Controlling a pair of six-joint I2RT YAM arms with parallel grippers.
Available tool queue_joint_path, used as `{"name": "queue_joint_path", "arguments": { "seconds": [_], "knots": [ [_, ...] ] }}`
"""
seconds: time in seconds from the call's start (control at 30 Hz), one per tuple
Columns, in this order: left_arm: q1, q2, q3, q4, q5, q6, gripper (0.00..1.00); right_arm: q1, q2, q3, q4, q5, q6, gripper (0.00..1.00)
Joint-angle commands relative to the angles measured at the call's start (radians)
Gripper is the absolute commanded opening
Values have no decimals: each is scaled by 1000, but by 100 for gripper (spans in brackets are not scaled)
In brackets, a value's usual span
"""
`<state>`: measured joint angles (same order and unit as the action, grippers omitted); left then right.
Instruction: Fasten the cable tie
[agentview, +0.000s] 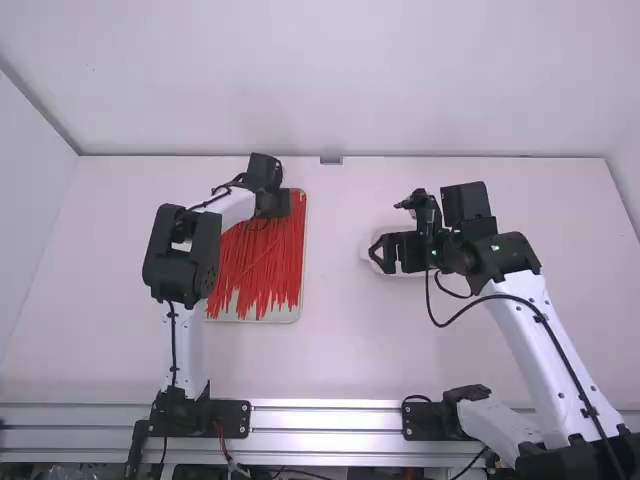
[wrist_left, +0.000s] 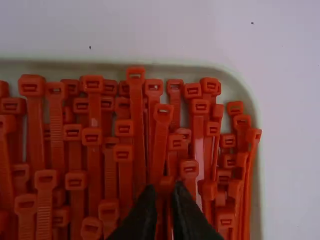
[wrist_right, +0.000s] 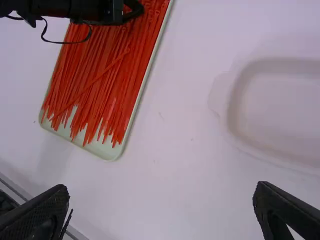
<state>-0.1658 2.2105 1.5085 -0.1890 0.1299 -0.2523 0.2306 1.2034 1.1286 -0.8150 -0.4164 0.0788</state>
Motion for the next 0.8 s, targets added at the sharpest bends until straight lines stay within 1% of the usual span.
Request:
{"name": "queue_joint_path", "arguments": {
  "seconds": [0.0, 0.13, 0.23, 0.47, 0.67, 0.77],
  "knots": [
    [-11, 16, -11, -5, 7, 6, 7, -1, 5, 29, -2, -2, 0, 98],
    [-9, 16, -11, -4, 4, 5, 2, -3, 5, 29, -4, -2, -1, 98],
    [-7, 16, -11, -9, -37, -13, 2, -2, 5, 29, -4, -2, 0, 98],
    [-5, 16, -5, -16, -41, -22, 2, -2, 5, 30, -3, -2, 0, 98],
    [2, -3, 64, -85, -34, -21, 2, -2, 5, 29, 16, -3, 0, 98],
    [1, -31, 131, -158, -36, -21, 2, -2, 5, 30, 45, -3, 3, 98]
  ]
}}
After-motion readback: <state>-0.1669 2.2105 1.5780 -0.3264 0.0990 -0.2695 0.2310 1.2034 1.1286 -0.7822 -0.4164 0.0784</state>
